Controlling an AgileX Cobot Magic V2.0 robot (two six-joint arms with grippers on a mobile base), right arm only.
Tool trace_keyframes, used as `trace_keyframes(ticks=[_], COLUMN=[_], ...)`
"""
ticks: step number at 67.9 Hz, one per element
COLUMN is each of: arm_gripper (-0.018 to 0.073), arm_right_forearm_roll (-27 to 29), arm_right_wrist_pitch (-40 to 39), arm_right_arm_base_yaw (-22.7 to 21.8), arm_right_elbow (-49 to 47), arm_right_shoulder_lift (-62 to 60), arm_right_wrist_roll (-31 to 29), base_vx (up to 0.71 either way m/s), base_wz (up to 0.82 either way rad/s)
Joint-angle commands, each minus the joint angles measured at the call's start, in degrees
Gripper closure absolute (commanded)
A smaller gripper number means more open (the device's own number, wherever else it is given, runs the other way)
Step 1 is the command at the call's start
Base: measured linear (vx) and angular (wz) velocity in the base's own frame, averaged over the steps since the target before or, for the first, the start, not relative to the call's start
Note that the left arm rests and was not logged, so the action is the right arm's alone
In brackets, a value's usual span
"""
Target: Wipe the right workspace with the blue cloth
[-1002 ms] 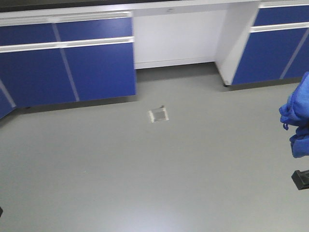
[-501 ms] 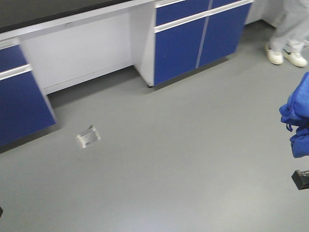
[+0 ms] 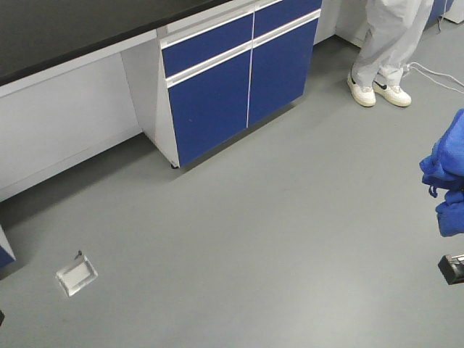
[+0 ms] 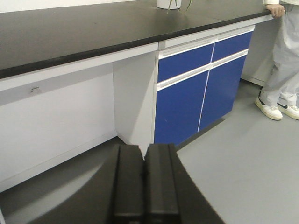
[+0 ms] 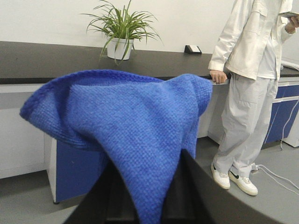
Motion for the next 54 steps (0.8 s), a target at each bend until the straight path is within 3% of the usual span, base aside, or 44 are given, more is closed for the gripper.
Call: trace_keyframes(ticks=[1, 32, 54], arm_gripper=[0.0567, 0.0567, 0.0567], arm_right_forearm_roll=[-0.2, -0.2, -0.2], arm_right_wrist_pitch=[-5.2, -5.2, -5.2], arm_right_arm_base_yaw=[-0.2, -0.2, -0.2], arm_right_elbow=[-1.8, -1.8, -1.8], arm_right_shoulder_lift=[0.7, 0.7, 0.7], arm_right_wrist_roll=[-0.3, -0.3, -0.3], base_vx=[0.41, 0.43, 0.40], base_wz=[0.00, 0.08, 0.39])
